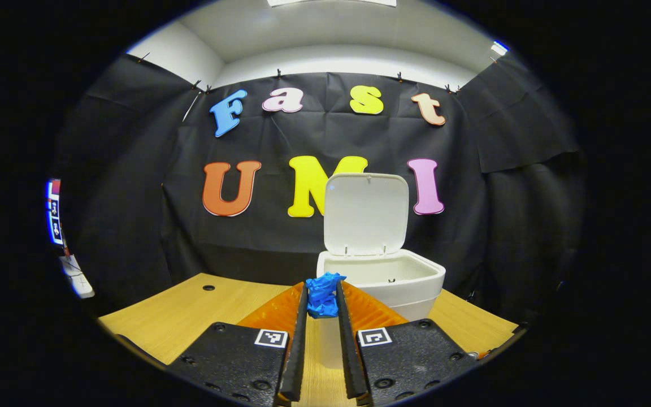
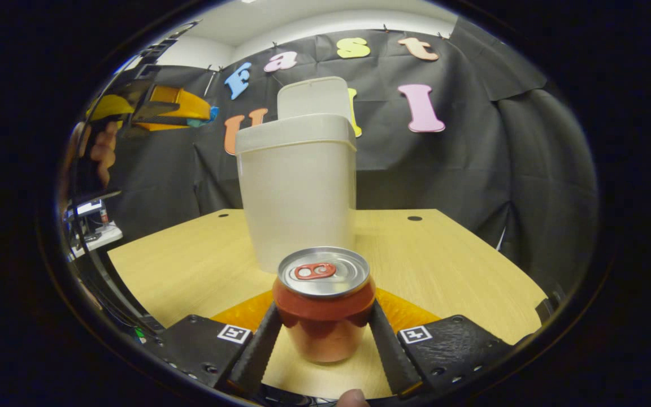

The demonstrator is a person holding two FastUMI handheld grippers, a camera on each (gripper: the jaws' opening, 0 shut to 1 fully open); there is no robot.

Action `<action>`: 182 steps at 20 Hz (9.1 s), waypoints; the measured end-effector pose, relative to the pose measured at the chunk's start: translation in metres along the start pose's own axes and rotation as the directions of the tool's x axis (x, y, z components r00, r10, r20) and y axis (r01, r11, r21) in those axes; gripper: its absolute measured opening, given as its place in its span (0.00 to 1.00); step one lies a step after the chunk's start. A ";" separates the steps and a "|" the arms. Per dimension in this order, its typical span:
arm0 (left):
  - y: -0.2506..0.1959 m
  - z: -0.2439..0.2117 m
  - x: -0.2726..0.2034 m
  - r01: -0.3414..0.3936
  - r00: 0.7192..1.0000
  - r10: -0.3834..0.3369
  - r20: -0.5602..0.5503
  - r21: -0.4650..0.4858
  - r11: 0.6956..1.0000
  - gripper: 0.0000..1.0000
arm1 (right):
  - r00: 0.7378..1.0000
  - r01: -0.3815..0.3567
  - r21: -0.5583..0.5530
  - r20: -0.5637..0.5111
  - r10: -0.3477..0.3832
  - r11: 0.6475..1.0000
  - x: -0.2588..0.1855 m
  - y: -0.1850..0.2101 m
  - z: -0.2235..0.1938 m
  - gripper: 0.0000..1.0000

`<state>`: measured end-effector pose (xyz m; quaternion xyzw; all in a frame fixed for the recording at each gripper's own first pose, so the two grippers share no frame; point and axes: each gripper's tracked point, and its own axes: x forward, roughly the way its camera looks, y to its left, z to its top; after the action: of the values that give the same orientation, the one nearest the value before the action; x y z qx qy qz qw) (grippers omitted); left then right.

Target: Press the lid of the desktop garbage bin to open it, pick up the crumpled paper on the desktop and throw it into the bin, then pick up the pop can on the desktop and drop it into the bin, and finally close the garbage bin lid.

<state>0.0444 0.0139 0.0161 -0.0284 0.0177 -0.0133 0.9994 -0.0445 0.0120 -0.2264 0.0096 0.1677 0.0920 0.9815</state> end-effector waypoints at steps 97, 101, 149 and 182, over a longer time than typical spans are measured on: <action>0.106 -0.082 -0.031 -0.129 0.989 0.131 -0.070 0.023 0.991 1.00 | 0.990 -0.095 -0.123 0.088 0.106 0.988 0.179 0.074 0.313 0.82; 0.105 -0.086 -0.031 -0.130 0.988 0.131 -0.080 0.027 0.991 1.00 | 0.991 -0.090 -0.122 0.090 0.101 0.988 0.178 0.073 0.314 0.82; 0.113 -0.060 -0.062 -0.120 0.993 0.120 -0.023 -0.019 0.993 1.00 | 0.990 0.063 0.004 0.122 -0.063 0.998 0.215 0.062 0.470 0.82; 0.060 -0.062 -0.053 -0.059 0.998 0.059 -0.021 0.002 0.998 1.00 | 0.989 -0.060 -0.006 0.132 0.060 0.998 0.104 0.099 0.289 0.90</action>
<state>-0.0095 0.0718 -0.0475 -0.0270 0.0288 0.0160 0.9991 0.1300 0.1324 0.0169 0.0196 0.1018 0.1209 0.9872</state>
